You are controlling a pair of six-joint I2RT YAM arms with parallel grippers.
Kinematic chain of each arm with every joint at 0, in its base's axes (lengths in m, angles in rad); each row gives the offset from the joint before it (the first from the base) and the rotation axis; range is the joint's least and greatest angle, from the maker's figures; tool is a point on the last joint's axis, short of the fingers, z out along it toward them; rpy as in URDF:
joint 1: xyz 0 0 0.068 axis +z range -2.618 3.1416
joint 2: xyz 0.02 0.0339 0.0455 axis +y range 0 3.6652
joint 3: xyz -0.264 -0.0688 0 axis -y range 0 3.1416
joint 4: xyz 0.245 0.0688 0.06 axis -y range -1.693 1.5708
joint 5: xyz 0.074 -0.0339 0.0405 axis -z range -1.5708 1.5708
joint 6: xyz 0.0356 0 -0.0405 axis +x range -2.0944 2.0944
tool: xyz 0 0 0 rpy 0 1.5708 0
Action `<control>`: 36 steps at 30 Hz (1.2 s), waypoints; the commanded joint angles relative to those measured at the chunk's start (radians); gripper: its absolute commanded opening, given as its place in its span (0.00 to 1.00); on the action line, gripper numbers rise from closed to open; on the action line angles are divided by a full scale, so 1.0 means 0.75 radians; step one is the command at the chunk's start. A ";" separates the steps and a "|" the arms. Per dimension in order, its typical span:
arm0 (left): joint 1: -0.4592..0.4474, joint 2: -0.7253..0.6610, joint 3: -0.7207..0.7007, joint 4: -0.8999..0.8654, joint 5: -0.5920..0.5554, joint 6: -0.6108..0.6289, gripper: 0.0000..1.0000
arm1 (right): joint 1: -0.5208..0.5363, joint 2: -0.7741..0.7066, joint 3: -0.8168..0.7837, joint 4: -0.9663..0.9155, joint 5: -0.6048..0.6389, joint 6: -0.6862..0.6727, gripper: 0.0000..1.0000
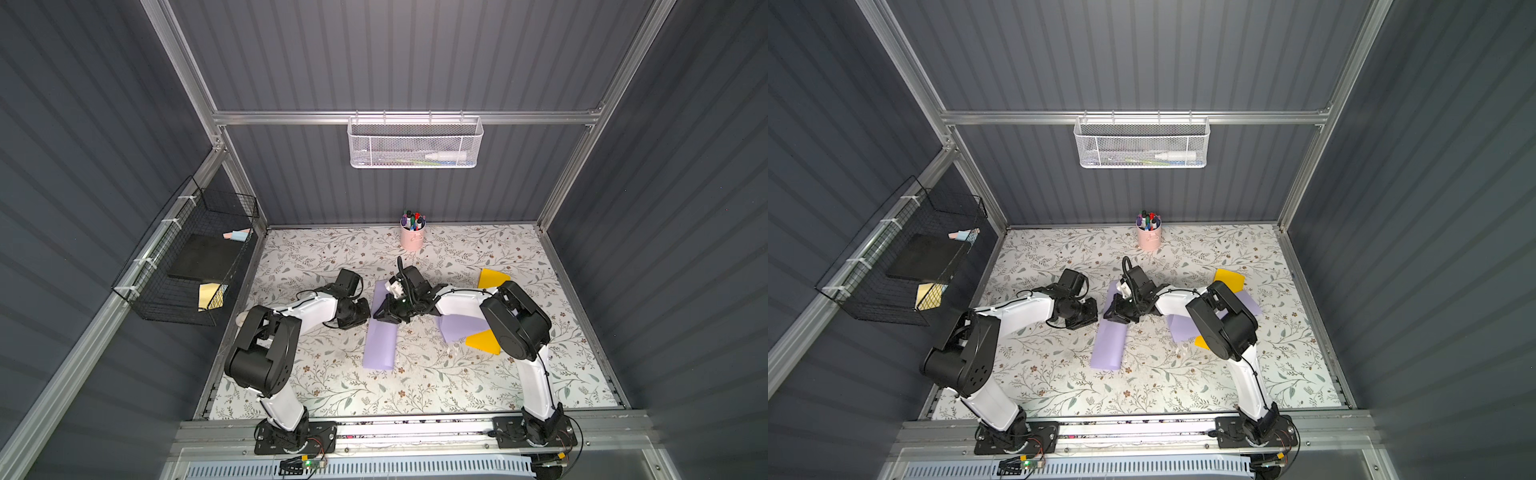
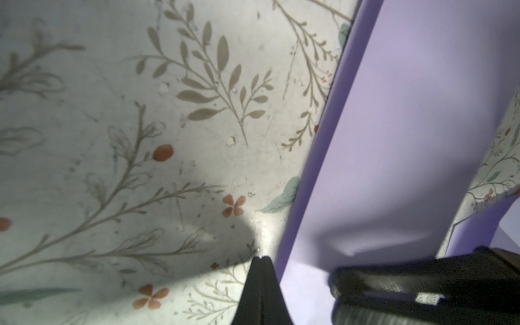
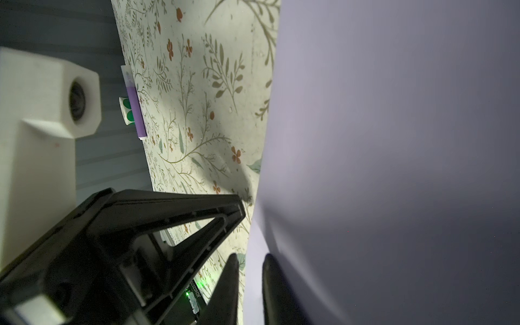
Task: Fold the rectangular paper in half along the long edge
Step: Fold the paper at the center of the board.
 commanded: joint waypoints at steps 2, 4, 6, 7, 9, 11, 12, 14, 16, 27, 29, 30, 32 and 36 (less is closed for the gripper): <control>-0.001 -0.058 -0.010 -0.004 0.055 0.028 0.04 | -0.001 0.025 -0.016 0.000 -0.009 0.012 0.19; 0.000 -0.058 -0.014 0.016 0.085 0.027 0.04 | 0.000 0.029 -0.015 -0.004 -0.008 0.011 0.19; -0.001 -0.058 -0.022 0.040 0.108 0.021 0.04 | -0.001 0.032 -0.016 -0.004 -0.008 0.011 0.19; -0.001 -0.058 -0.027 0.049 0.119 0.015 0.04 | 0.000 0.032 -0.014 -0.003 -0.008 0.010 0.19; -0.001 -0.052 -0.033 0.061 0.128 0.012 0.04 | 0.000 0.034 -0.013 -0.004 -0.008 0.011 0.19; -0.001 -0.044 -0.038 0.069 0.140 0.008 0.04 | -0.001 0.034 -0.014 -0.004 -0.008 0.011 0.19; -0.001 -0.038 -0.040 0.074 0.148 0.006 0.04 | 0.000 0.035 -0.012 -0.004 -0.008 0.010 0.19; -0.001 -0.025 -0.042 0.077 0.157 0.005 0.04 | -0.001 0.035 -0.009 -0.004 -0.008 0.010 0.19; -0.001 -0.010 -0.042 0.078 0.163 0.004 0.04 | -0.001 0.036 -0.012 -0.004 -0.008 0.012 0.19; -0.001 0.045 -0.052 0.091 0.180 0.002 0.04 | 0.000 0.042 -0.008 -0.004 -0.013 0.015 0.19; 0.000 0.051 -0.055 0.088 0.177 0.006 0.04 | -0.001 0.042 -0.008 -0.004 -0.012 0.015 0.19; -0.001 0.053 -0.058 0.087 0.176 0.006 0.03 | -0.001 0.042 -0.007 -0.004 -0.013 0.013 0.19; -0.001 0.056 -0.061 0.084 0.170 0.006 0.03 | -0.001 0.042 -0.008 -0.004 -0.013 0.015 0.19; -0.001 0.067 -0.069 0.069 0.153 0.012 0.02 | 0.000 0.040 -0.008 -0.001 -0.014 0.015 0.19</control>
